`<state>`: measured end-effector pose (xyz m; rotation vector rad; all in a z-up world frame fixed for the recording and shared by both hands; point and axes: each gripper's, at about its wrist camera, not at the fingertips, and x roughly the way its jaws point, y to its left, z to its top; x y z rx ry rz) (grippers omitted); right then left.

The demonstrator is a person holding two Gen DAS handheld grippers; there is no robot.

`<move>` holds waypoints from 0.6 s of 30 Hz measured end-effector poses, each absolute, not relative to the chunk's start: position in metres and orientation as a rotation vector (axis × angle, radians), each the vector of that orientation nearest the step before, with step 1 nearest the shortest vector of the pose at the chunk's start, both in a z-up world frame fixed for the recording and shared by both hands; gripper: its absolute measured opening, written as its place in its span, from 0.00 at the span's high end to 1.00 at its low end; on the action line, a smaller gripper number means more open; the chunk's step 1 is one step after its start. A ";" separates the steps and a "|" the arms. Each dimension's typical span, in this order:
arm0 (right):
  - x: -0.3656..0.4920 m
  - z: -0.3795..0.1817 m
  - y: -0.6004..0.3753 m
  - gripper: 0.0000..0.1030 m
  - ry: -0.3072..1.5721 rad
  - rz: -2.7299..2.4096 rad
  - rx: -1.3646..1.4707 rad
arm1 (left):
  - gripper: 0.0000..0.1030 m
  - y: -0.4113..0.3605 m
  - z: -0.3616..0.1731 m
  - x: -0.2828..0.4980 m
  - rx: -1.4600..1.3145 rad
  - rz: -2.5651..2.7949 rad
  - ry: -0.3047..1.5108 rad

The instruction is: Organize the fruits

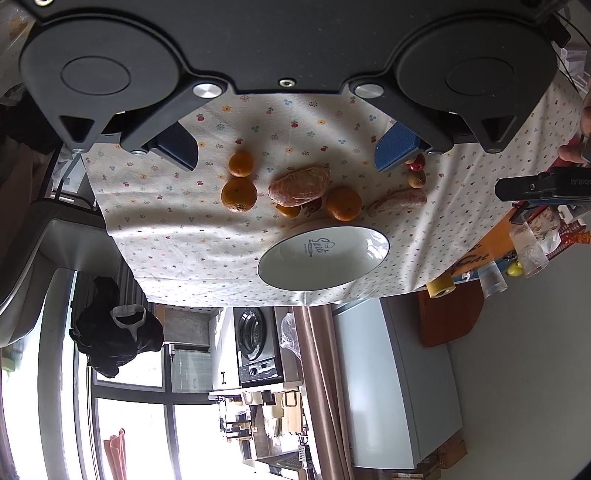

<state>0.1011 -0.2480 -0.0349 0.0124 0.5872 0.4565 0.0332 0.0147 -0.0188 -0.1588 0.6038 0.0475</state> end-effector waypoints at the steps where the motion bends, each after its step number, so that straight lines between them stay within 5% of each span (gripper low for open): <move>1: 0.102 -0.035 -0.248 0.00 0.585 0.460 0.015 | 0.00 0.014 -0.020 0.034 -0.157 0.048 0.603; 18: 0.126 -0.062 -0.255 0.00 0.627 0.472 0.068 | 0.01 0.005 -0.050 0.063 -0.162 0.044 0.645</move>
